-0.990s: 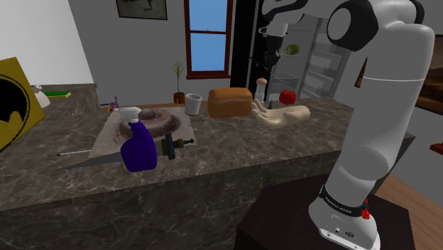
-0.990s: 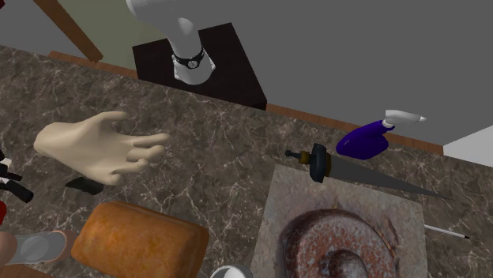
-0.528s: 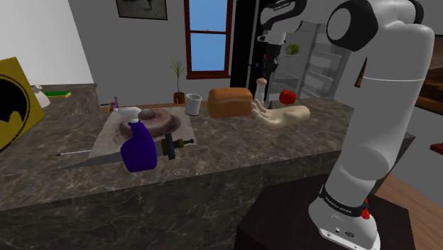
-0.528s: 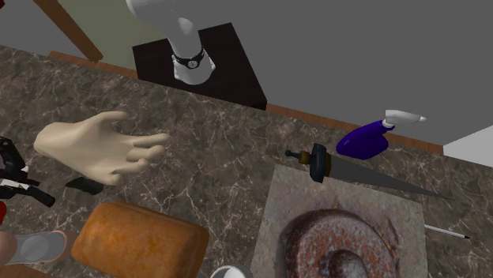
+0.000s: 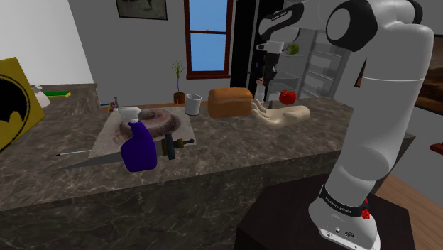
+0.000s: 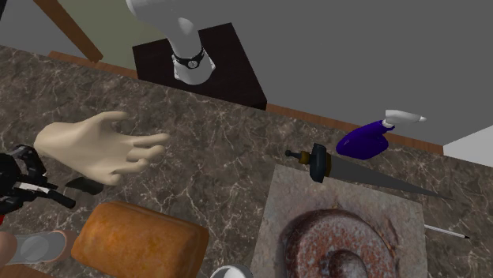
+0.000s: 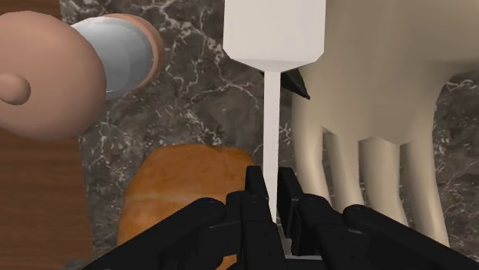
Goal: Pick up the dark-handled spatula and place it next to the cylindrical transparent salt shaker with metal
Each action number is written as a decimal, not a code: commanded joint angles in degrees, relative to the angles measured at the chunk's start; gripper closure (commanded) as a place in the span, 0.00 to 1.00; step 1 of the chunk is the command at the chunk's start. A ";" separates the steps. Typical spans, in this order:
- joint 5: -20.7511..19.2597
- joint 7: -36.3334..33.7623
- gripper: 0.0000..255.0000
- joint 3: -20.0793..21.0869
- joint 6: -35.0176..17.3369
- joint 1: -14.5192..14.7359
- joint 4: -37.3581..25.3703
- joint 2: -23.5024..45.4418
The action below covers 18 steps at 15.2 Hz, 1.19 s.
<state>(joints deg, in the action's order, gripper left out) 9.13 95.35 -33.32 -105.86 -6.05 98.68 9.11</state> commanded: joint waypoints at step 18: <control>3.36 2.95 1.00 0.82 -13.42 -0.46 10.14 4.15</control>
<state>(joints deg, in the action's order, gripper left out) 12.20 98.00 -32.55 -118.45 -6.43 108.25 12.94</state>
